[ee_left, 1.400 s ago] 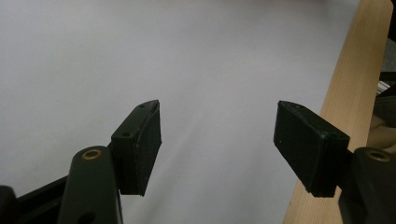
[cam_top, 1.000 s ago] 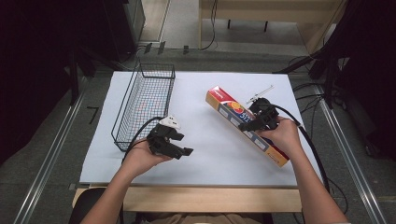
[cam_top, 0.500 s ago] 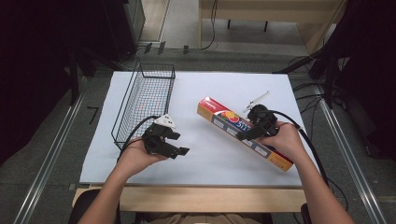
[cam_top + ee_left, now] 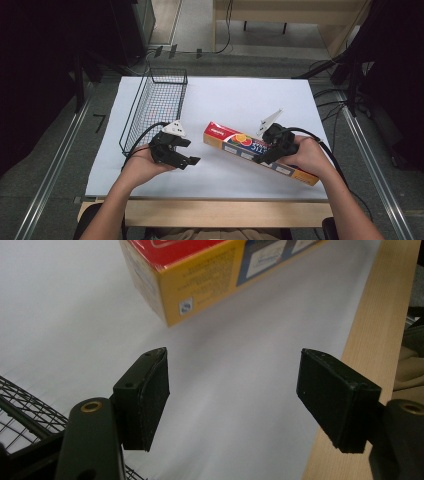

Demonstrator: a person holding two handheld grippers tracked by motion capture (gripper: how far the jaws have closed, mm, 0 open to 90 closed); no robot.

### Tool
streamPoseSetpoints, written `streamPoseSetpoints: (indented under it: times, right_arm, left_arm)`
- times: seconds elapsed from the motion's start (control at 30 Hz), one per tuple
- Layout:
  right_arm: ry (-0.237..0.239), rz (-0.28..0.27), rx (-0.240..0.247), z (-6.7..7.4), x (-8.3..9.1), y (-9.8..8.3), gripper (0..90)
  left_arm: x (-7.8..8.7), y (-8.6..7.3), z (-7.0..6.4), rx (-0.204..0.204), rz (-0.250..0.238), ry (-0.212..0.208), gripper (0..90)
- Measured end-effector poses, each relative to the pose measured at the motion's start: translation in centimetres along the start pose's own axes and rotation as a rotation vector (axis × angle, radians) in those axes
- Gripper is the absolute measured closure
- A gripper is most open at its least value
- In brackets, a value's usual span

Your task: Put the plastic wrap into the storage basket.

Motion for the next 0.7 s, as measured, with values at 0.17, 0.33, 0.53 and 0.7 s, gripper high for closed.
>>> streamPoseSetpoints:
  times: [0.17, 0.33, 0.53, 0.7]
  right_arm:
    - [0.042, 0.017, 0.034, 1.1, -0.2, 0.0, 41.1]
    - [0.072, 0.022, 0.090, 1.7, -0.4, -0.2, 41.1]
    - [0.095, 0.011, 0.127, 2.6, -0.4, -0.2, 41.0]
    - [0.096, 0.034, 0.164, 3.1, -0.7, -0.1, 41.0]
  left_arm:
    - [0.2, 0.2, -0.2, -0.021, 0.005, 0.001, 29.4]
    - [0.1, 0.4, -0.4, -0.033, 0.010, -0.003, 29.1]
    - [0.0, 0.7, -0.7, -0.054, 0.010, 0.002, 28.0]
    - [-0.2, 0.9, -1.1, -0.091, 0.019, -0.015, 26.2]
Point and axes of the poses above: each handheld gripper's, and its own axes: x roughly backward along the jaws, y roughly out of its top, z roughly to its left, the point moved 4 cm from there along -x, roughly forward along the jaws, and after that the axes turned 2 degrees about -z, right-handed, at the moved point
